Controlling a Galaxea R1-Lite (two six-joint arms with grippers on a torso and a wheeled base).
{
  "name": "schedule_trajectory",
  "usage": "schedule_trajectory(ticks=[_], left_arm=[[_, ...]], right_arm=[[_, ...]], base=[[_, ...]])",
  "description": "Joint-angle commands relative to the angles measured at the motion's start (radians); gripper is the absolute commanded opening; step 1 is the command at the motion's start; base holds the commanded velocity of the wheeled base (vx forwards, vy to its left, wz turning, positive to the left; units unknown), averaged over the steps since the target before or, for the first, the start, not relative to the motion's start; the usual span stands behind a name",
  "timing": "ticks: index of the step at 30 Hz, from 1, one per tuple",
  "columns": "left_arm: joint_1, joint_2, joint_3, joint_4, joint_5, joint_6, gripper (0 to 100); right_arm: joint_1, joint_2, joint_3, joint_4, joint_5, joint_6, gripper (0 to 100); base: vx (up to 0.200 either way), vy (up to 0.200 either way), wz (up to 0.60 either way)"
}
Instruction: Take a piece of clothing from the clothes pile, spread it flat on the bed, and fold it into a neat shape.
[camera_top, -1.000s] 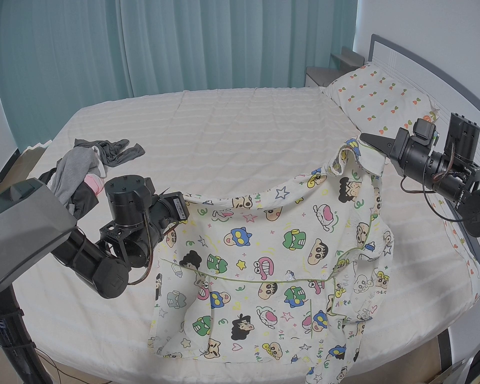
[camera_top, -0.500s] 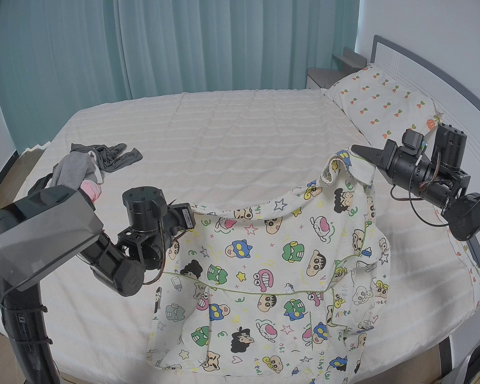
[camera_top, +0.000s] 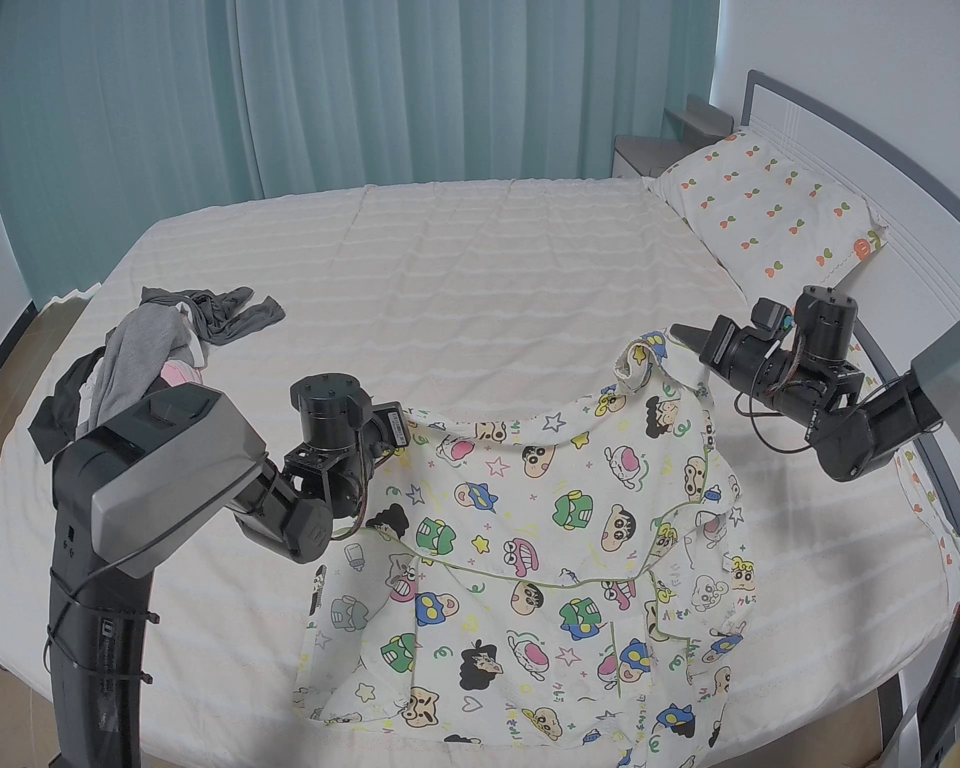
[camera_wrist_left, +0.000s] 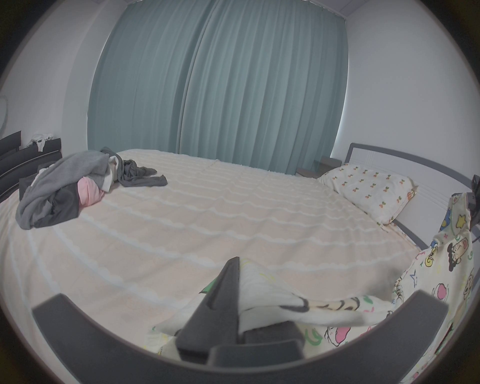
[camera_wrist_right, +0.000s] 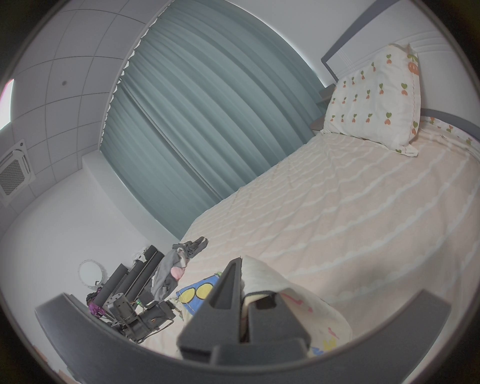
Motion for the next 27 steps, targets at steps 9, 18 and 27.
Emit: schedule_trajectory(ticks=[9,18,27], left_arm=[[0.057,0.176,-0.216,0.046,0.001,-0.002,100],[0.099,0.182,-0.273,0.049,0.003,-0.002,100],[0.139,0.137,-0.287,0.081,0.009,-0.005,100]], right_arm=[[-0.097,0.261,-0.271,0.009,-0.012,0.141,100],[-0.169,0.322,-0.34,0.017,-0.018,0.254,100],[-0.195,0.272,-0.276,0.015,-0.026,0.274,100]], base=[[0.0,0.0,0.0],[0.0,0.0,0.0],[0.0,0.0,0.0]])
